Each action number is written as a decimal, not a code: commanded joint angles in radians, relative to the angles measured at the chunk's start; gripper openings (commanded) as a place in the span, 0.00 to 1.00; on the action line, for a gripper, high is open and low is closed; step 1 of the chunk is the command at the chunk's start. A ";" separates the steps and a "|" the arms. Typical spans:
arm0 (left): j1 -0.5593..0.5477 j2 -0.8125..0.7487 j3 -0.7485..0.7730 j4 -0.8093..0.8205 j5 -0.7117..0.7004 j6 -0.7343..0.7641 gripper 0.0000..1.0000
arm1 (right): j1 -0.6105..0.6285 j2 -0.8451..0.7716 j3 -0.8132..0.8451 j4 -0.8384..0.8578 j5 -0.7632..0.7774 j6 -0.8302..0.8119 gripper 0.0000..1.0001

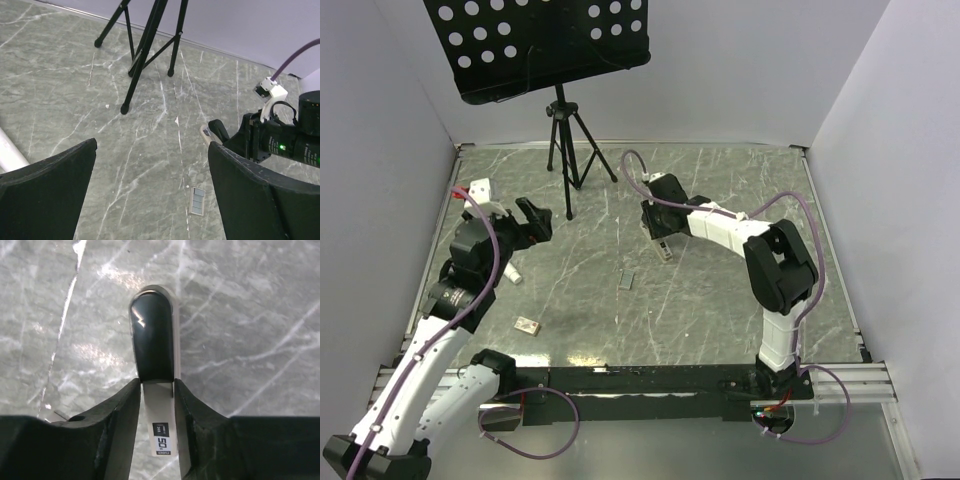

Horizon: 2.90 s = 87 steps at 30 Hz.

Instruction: Unload the staples from the stapler

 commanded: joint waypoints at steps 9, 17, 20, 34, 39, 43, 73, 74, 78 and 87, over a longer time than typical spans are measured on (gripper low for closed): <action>-0.003 0.107 0.040 0.007 0.142 -0.137 0.97 | 0.006 0.045 0.077 -0.012 0.015 -0.063 0.45; -0.003 0.102 0.004 0.036 0.194 -0.184 0.97 | 0.006 0.060 0.063 0.011 0.025 -0.069 0.44; -0.003 0.122 0.026 0.005 0.180 -0.189 0.97 | 0.006 0.059 0.063 0.017 0.019 -0.077 0.42; 0.073 0.404 0.208 -0.045 0.445 -0.187 0.78 | 0.010 -0.209 -0.078 0.120 -0.109 -0.094 0.00; 0.135 0.535 0.285 -0.047 0.609 -0.186 0.69 | 0.056 -0.387 -0.196 0.213 -0.225 -0.057 0.00; 0.143 0.601 0.330 -0.028 0.706 -0.160 0.64 | 0.096 -0.488 -0.271 0.307 -0.280 -0.025 0.00; 0.146 0.624 0.235 0.033 0.821 -0.163 0.52 | 0.299 -0.469 -0.228 0.480 -0.152 -0.049 0.00; 0.149 0.622 0.241 0.031 0.820 -0.167 0.53 | 0.297 -0.473 -0.235 0.482 -0.152 -0.049 0.00; 0.150 0.610 0.235 0.048 0.864 -0.187 0.53 | 0.297 -0.478 -0.225 0.445 -0.109 -0.026 0.00; 0.152 0.622 0.193 0.105 0.961 -0.217 0.45 | 0.296 -0.509 -0.245 0.488 -0.110 -0.036 0.00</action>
